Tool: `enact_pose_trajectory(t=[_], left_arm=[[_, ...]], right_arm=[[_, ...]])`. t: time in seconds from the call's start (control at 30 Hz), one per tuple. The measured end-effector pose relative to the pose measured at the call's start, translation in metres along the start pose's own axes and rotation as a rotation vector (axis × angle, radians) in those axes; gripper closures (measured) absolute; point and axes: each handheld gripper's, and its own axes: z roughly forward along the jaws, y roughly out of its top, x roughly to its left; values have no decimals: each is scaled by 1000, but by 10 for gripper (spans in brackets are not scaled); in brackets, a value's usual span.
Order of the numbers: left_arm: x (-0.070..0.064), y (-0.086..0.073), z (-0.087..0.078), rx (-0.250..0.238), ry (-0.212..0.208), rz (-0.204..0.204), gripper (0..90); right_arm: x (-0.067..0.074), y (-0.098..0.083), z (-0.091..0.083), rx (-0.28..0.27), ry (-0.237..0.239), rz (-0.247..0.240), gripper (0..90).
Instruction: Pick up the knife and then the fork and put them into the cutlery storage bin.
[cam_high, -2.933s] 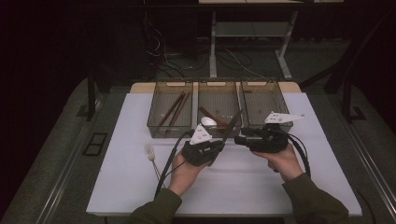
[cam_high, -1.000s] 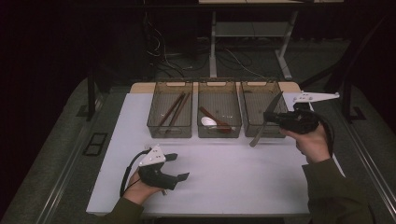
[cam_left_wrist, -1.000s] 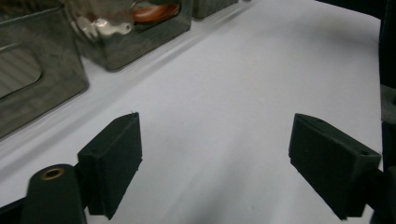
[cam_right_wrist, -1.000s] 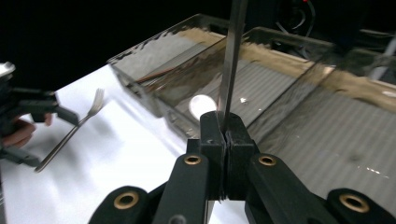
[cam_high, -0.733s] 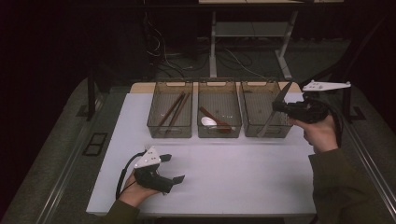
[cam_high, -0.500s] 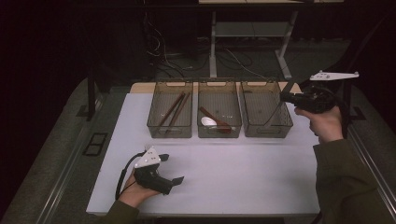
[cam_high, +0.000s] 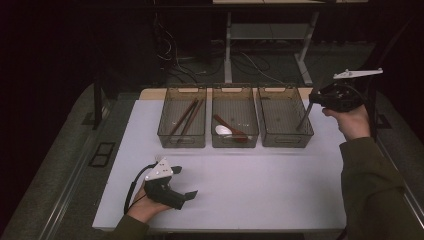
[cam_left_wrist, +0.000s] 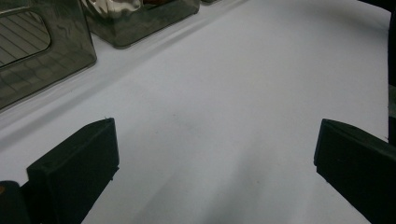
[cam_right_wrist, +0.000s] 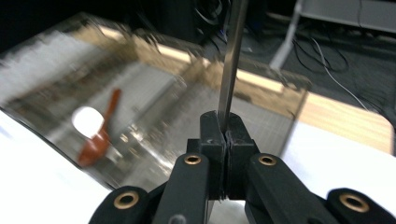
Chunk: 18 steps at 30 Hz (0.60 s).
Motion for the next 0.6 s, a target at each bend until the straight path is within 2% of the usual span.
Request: enact_pose_trajectory(t=[0.17,0.3,0.43,0.6], left_arm=[[-1,0,1,0,-8,1,0],[-1,-1,2,9,-14,3,0],[-1,0,2,10,-16,4,0],[0,-1,2,10,-20,5,0]], right_arm=[[-8,-8,10,103,-38,-12,883],[-11,-12,23,166,-30,-25,882],[-10,-13,40,189,-13,-38,882],[-5,-8,66,165,-12,-59,881]])
